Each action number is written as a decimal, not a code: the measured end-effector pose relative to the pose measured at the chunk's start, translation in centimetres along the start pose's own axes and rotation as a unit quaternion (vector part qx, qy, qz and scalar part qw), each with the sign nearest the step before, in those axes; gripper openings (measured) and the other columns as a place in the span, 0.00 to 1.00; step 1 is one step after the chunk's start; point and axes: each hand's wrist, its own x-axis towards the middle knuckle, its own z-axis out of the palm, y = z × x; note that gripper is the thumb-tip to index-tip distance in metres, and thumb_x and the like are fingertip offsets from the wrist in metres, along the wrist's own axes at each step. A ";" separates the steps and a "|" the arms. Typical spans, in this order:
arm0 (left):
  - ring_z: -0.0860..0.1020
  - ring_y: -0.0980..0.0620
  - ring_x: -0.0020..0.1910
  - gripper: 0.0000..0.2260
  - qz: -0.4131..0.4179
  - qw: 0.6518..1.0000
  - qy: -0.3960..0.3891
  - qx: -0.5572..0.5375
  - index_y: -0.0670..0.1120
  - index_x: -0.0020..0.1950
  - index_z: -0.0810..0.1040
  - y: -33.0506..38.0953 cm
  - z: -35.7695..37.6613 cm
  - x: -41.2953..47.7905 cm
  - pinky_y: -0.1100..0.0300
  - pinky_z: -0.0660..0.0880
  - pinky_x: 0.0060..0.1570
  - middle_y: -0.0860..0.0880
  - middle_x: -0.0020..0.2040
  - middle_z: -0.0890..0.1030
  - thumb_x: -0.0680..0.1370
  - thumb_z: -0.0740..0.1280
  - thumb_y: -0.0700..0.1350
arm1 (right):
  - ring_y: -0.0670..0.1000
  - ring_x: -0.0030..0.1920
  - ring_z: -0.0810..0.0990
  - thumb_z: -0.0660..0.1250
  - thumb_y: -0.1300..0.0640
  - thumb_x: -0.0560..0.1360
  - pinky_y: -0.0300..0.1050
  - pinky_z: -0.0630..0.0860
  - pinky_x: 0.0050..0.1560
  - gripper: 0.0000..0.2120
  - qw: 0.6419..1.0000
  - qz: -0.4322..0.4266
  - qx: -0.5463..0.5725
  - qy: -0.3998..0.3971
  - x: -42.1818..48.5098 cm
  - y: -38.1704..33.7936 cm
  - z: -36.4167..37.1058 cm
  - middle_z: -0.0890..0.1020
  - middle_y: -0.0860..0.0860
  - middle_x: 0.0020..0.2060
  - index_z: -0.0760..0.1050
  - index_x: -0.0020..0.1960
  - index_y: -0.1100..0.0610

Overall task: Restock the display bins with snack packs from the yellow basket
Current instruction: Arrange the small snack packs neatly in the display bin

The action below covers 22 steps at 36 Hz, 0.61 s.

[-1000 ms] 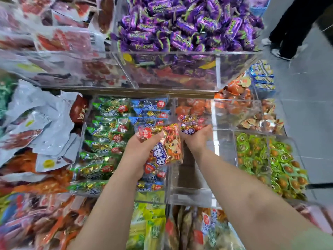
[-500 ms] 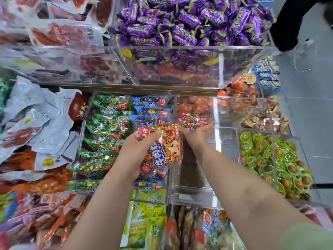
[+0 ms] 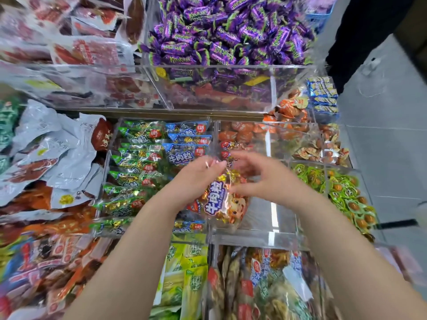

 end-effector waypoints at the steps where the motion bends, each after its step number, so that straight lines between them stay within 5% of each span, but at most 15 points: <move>1: 0.73 0.56 0.52 0.15 0.014 0.999 -0.002 0.033 0.50 0.58 0.75 0.4 0.3 0.1 0.58 0.69 0.48 0.57 0.52 0.75 0.80 0.59 0.59 | 0.35 0.52 0.75 0.76 0.44 0.64 0.31 0.73 0.54 0.34 0.999 0.017 -0.031 -0.028 0.1 0.1 -0.1 0.77 0.35 0.52 0.68 0.67 0.40; 3: 0.74 0.56 0.42 0.13 0.041 0.996 0.006 0.079 0.50 0.46 0.74 0.8 0.9 0.3 0.59 0.69 0.40 0.55 0.43 0.76 0.80 0.59 0.58 | 0.40 0.53 0.75 0.76 0.44 0.64 0.32 0.72 0.50 0.34 0.995 0.045 -0.057 -0.064 0.2 0.7 -0.2 0.77 0.38 0.53 0.69 0.68 0.44; 5: 0.75 0.56 0.40 0.14 0.050 0.995 0.074 0.054 0.49 0.44 0.74 0.8 1.2 0.5 0.60 0.68 0.38 0.54 0.40 0.77 0.79 0.60 0.58 | 0.41 0.53 0.76 0.76 0.45 0.65 0.35 0.74 0.52 0.30 0.992 0.077 -0.061 -0.077 0.0 2.0 -0.6 0.77 0.39 0.54 0.72 0.65 0.44; 7: 0.77 0.54 0.47 0.10 0.080 0.977 0.188 0.055 0.50 0.46 0.75 0.1 1.0 1.0 0.60 0.70 0.44 0.54 0.46 0.79 0.79 0.63 0.56 | 0.44 0.50 0.79 0.76 0.48 0.66 0.43 0.77 0.54 0.22 0.992 0.113 -0.020 -0.042 -0.2 3.8 -1.3 0.81 0.42 0.51 0.76 0.58 0.45; 9: 0.72 0.49 0.65 0.15 0.097 0.954 0.242 0.145 0.50 0.60 0.75 -1.0 0.5 1.9 0.53 0.69 0.61 0.50 0.61 0.77 0.77 0.66 0.55 | 0.48 0.47 0.82 0.76 0.52 0.66 0.47 0.79 0.50 0.15 0.985 0.149 0.085 0.021 -0.5 5.8 -1.6 0.83 0.48 0.47 0.77 0.51 0.46; 11: 0.52 0.44 0.78 0.34 0.060 0.944 0.199 0.256 0.48 0.75 0.62 -2.0 0.5 3.0 0.44 0.52 0.74 0.46 0.77 0.61 0.74 0.67 0.61 | 0.52 0.45 0.83 0.76 0.57 0.67 0.47 0.81 0.45 0.13 0.964 0.175 0.176 0.097 -0.4 8.0 -1.4 0.84 0.53 0.45 0.76 0.49 0.50; 14: 0.33 0.43 0.76 0.54 -0.016 0.920 0.115 0.375 0.47 0.78 0.36 -3.2 1.6 4.2 0.45 0.34 0.71 0.45 0.79 0.35 0.69 0.67 0.70 | 0.50 0.46 0.83 0.75 0.65 0.68 0.41 0.80 0.46 0.16 0.936 0.194 0.238 0.169 0.6 10.6 0.6 0.84 0.54 0.47 0.75 0.52 0.54; 16: 0.28 0.42 0.74 0.56 -0.037 0.914 0.092 0.392 0.46 0.76 0.29 -3.5 2.3 4.7 0.44 0.32 0.70 0.43 0.76 0.29 0.69 0.67 0.68 | 0.50 0.46 0.82 0.74 0.68 0.67 0.40 0.79 0.47 0.20 0.930 0.209 0.241 0.182 1.8 11.9 2.6 0.83 0.55 0.49 0.73 0.56 0.58; 20: 0.29 0.43 0.75 0.52 -0.069 0.927 0.089 0.358 0.46 0.76 0.30 -3.0 2.9 5.5 0.44 0.32 0.71 0.42 0.76 0.28 0.72 0.69 0.54 | 0.58 0.56 0.78 0.69 0.72 0.70 0.55 0.74 0.60 0.21 0.926 0.235 0.227 0.187 4.4 13.2 6.2 0.79 0.59 0.55 0.70 0.61 0.61; 22: 0.30 0.43 0.75 0.51 -0.072 0.924 0.091 0.365 0.45 0.76 0.30 -3.1 3.1 5.6 0.44 0.32 0.71 0.42 0.76 0.29 0.73 0.68 0.53 | 0.58 0.59 0.76 0.70 0.70 0.70 0.43 0.72 0.62 0.22 0.933 0.230 0.172 0.217 5.3 13.0 7.2 0.79 0.57 0.56 0.70 0.62 0.60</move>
